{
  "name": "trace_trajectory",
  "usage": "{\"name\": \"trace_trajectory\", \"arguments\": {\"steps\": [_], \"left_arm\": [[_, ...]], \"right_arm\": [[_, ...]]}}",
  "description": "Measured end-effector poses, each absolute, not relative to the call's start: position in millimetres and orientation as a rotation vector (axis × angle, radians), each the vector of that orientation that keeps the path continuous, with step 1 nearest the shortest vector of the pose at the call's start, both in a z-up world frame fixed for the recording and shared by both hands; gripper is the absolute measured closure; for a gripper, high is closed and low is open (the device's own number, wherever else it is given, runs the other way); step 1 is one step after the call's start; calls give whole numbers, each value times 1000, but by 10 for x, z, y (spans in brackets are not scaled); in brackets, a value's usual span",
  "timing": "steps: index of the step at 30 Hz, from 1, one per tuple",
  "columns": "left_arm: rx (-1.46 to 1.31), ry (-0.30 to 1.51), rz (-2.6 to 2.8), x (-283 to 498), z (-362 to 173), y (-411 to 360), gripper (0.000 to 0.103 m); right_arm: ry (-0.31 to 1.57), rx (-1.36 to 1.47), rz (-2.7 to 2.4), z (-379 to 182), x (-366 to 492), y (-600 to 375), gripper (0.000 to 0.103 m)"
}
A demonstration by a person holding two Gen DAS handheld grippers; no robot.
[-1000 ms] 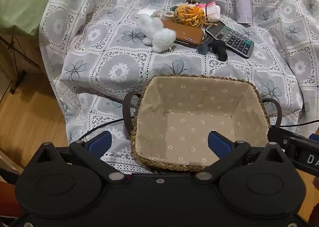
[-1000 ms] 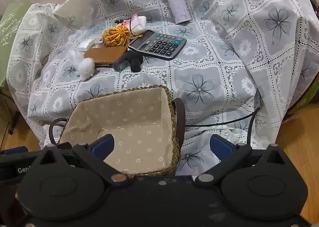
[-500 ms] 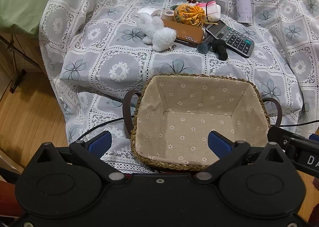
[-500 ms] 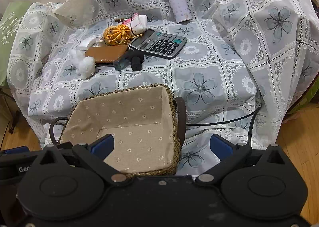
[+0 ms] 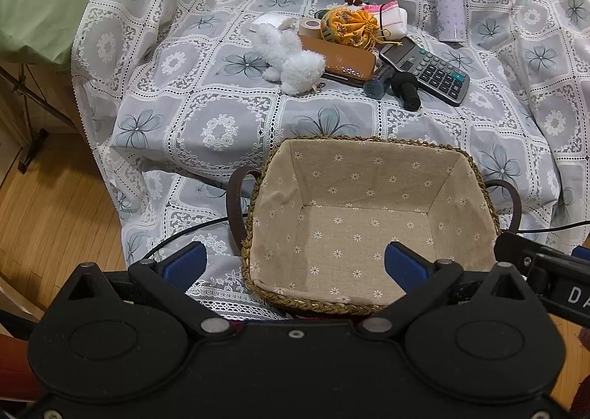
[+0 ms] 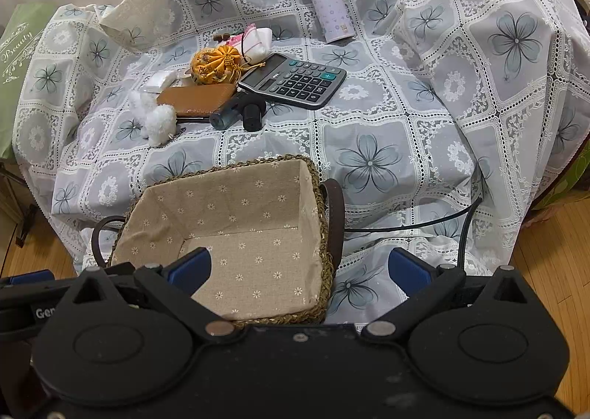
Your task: Organize soft objects
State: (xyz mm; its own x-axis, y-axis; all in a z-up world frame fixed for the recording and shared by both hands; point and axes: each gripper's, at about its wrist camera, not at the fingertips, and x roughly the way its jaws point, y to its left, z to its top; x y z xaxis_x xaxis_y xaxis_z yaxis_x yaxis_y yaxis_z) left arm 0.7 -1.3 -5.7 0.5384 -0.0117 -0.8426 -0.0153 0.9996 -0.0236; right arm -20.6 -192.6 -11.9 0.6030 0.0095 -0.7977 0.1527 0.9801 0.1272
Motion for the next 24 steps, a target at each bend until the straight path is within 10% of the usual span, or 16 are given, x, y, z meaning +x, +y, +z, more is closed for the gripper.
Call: {"name": "trace_trajectory", "arguments": {"steps": [24], "left_arm": [[-32, 1005, 3, 20, -53, -2, 3]], "right_arm": [[924, 191, -87, -108, -198, -1918, 0]]}}
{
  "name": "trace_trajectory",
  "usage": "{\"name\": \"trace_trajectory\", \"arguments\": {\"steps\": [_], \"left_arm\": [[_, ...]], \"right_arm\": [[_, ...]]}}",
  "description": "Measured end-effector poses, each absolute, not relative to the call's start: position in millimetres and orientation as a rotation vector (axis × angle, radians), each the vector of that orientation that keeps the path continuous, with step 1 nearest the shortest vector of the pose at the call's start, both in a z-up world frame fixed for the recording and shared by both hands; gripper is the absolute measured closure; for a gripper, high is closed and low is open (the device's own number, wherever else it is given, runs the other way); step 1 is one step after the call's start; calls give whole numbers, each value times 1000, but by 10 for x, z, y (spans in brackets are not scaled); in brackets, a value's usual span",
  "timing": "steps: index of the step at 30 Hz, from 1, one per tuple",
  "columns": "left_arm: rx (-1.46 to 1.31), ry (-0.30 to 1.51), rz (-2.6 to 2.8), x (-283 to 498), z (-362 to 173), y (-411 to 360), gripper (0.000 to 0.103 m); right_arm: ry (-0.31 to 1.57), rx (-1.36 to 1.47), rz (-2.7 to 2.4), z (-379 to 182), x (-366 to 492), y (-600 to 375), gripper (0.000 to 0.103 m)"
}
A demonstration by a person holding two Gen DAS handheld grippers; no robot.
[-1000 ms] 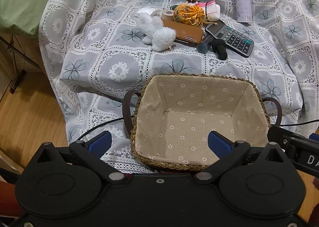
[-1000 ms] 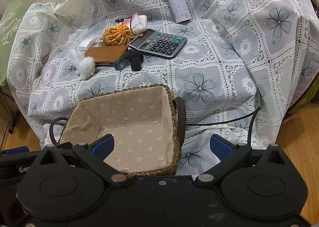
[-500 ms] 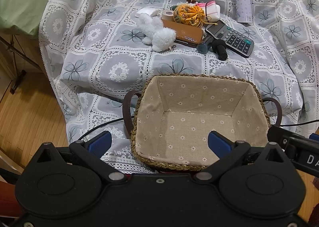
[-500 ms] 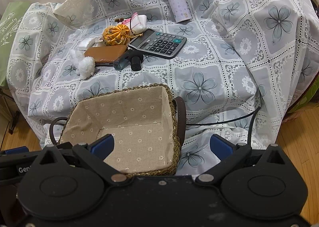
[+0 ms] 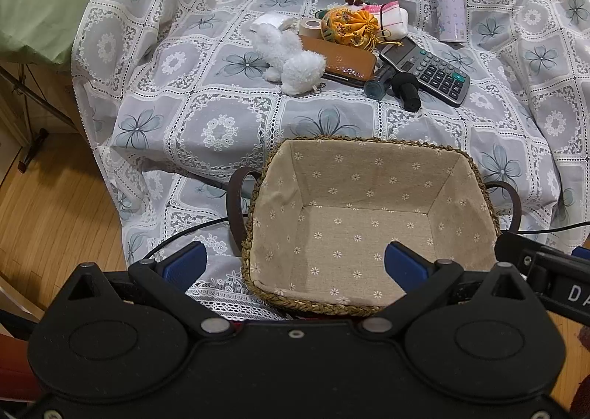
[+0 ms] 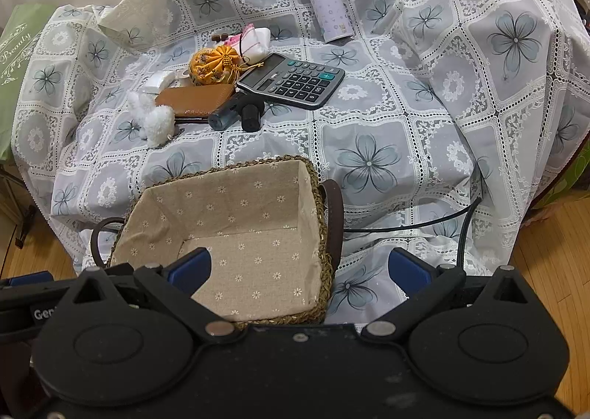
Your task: Organize soft objects
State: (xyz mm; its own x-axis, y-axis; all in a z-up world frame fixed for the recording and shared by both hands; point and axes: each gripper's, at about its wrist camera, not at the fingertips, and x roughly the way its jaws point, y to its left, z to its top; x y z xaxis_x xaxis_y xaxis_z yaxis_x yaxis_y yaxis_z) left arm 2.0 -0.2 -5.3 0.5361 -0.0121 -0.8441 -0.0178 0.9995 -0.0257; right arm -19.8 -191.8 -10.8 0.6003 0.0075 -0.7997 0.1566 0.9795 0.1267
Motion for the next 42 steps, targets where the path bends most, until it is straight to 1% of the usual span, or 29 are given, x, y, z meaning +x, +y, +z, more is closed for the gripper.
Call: {"name": "trace_trajectory", "arguments": {"steps": [37, 42], "left_arm": [[-34, 1010, -1, 15, -65, -3, 3], [10, 974, 0, 21, -70, -14, 3]], "right_arm": [[926, 195, -88, -121, -203, -1916, 0], [923, 187, -94, -145, -163, -1927, 0]]}}
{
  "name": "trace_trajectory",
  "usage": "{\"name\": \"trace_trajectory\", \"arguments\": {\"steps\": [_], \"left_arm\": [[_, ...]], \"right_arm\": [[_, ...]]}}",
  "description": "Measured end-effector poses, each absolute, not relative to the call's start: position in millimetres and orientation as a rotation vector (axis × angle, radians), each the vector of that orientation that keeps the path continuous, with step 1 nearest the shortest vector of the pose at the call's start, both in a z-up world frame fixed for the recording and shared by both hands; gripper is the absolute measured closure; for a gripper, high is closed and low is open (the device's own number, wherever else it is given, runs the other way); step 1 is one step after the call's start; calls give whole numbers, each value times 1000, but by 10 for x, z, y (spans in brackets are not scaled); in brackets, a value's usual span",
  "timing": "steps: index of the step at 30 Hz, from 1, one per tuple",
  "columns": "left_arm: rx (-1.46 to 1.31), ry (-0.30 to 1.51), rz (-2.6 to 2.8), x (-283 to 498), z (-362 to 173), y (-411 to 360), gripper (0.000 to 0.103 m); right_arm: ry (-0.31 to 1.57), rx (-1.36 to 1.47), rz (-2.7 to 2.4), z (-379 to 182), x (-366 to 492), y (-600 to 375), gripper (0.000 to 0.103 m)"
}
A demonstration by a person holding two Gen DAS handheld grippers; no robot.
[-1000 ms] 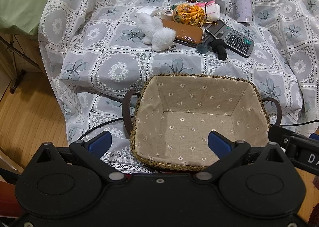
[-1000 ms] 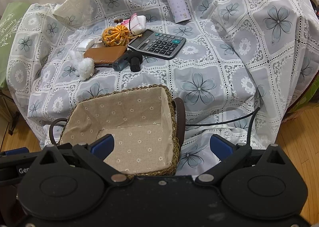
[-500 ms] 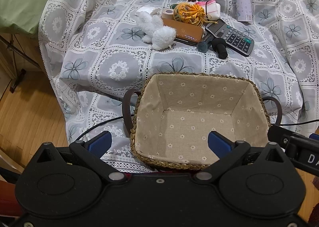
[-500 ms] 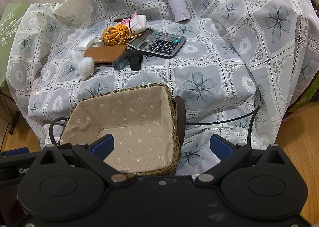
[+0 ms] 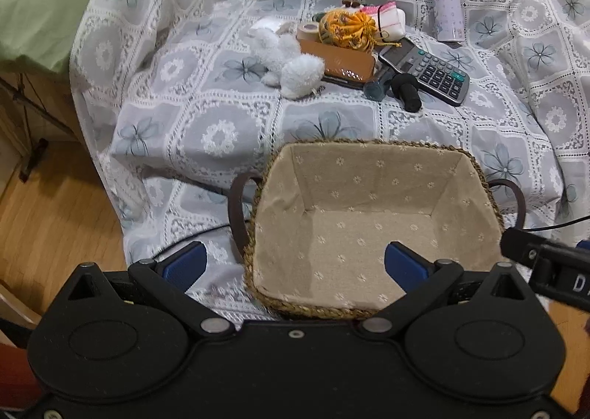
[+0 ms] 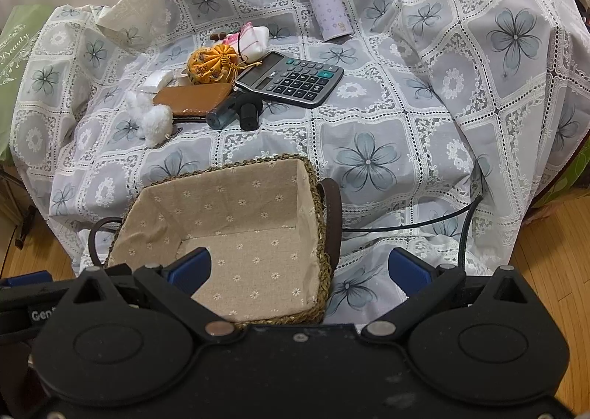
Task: Organize soft objects
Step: 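Move both tools past the basket toward the plush toy and black bottle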
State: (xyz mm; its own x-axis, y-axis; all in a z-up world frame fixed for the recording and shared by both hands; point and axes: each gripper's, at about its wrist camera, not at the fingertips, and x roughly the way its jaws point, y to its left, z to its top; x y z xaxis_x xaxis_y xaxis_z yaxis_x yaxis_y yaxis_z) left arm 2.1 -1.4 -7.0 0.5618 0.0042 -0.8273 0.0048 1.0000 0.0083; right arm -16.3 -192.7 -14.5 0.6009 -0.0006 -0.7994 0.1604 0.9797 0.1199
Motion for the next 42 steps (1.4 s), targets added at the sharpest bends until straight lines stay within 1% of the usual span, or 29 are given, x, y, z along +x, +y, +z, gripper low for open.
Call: {"name": "trace_trajectory", "arguments": {"steps": [7, 12, 16, 25, 32, 42], "left_arm": [[26, 927, 6, 115, -76, -12, 4], [4, 943, -3, 253, -110, 4, 4], [26, 957, -16, 367, -138, -12, 9], [-1, 959, -45, 736, -153, 63, 9], [18, 925, -55, 1150, -173, 104, 9], [20, 940, -46, 1730, -395, 136, 9]], "right_arm": [[900, 142, -98, -202, -32, -1905, 0], [861, 86, -91, -199, 92, -1830, 1], [857, 120, -66, -208, 240, -1859, 1], [811, 102, -63, -199, 602, -1894, 7], [850, 113, -51, -275, 999, -1957, 8], [893, 127, -62, -421, 1550, -1983, 8]]}}
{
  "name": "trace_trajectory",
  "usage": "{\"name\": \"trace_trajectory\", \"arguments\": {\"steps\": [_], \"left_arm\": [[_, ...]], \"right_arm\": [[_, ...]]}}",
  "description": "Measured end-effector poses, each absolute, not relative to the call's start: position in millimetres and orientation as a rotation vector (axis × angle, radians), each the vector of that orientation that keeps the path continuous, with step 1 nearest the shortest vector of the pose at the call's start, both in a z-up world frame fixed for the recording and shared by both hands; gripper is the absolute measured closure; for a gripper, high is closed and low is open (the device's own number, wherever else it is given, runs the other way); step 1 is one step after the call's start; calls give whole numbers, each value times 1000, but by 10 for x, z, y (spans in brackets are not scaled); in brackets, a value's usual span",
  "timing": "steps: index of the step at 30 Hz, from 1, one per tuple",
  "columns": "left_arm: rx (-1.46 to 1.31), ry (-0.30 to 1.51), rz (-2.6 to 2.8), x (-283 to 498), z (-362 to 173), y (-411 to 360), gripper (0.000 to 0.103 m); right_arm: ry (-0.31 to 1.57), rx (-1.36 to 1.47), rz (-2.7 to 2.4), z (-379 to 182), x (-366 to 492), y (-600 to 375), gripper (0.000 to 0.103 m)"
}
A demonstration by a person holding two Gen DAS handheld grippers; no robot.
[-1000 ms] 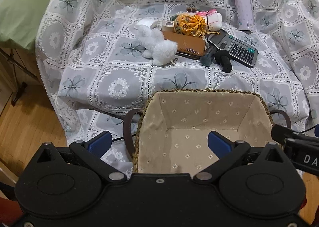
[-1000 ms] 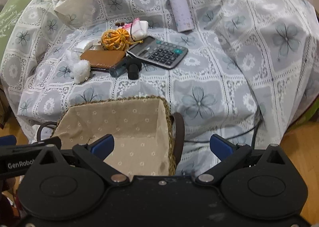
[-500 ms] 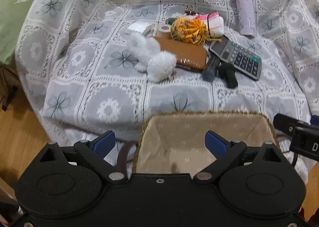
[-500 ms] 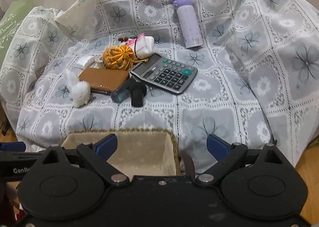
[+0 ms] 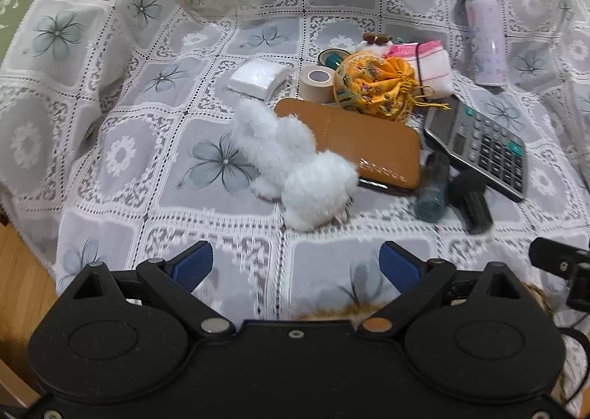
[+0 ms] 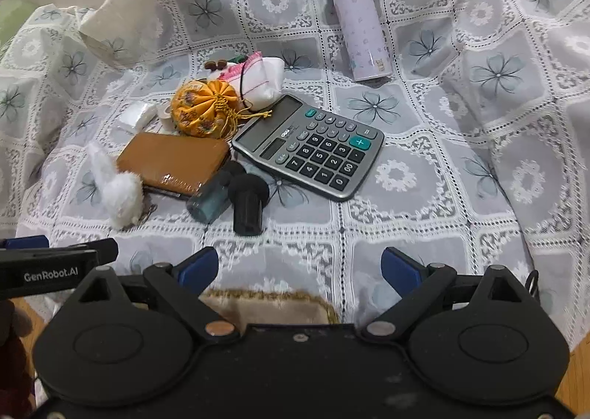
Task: Organize soft objects
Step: 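Move both tools past the basket toward the plush toy and black bottle, then close the right gripper on the black bottle while the left gripper approaches the white plush toy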
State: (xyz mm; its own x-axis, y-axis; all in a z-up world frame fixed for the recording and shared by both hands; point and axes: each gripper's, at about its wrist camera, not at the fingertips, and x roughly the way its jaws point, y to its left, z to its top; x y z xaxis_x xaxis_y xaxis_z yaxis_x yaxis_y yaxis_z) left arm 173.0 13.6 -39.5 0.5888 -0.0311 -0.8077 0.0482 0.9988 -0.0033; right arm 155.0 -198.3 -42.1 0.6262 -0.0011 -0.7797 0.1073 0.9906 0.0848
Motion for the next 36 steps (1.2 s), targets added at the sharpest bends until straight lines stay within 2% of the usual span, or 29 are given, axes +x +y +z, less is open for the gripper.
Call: {"name": "trace_trajectory", "arguments": {"steps": [13, 20, 36], "left_arm": [[5, 994, -25, 2114, -675, 205, 8], [7, 1018, -32, 2235, -768, 206, 3], [40, 1007, -51, 2256, -804, 179, 2]], "right_arm": [[943, 36, -55, -725, 2130, -1790, 8], [980, 5, -65, -877, 2253, -1821, 7], [914, 17, -215, -722, 2150, -2133, 7]]}}
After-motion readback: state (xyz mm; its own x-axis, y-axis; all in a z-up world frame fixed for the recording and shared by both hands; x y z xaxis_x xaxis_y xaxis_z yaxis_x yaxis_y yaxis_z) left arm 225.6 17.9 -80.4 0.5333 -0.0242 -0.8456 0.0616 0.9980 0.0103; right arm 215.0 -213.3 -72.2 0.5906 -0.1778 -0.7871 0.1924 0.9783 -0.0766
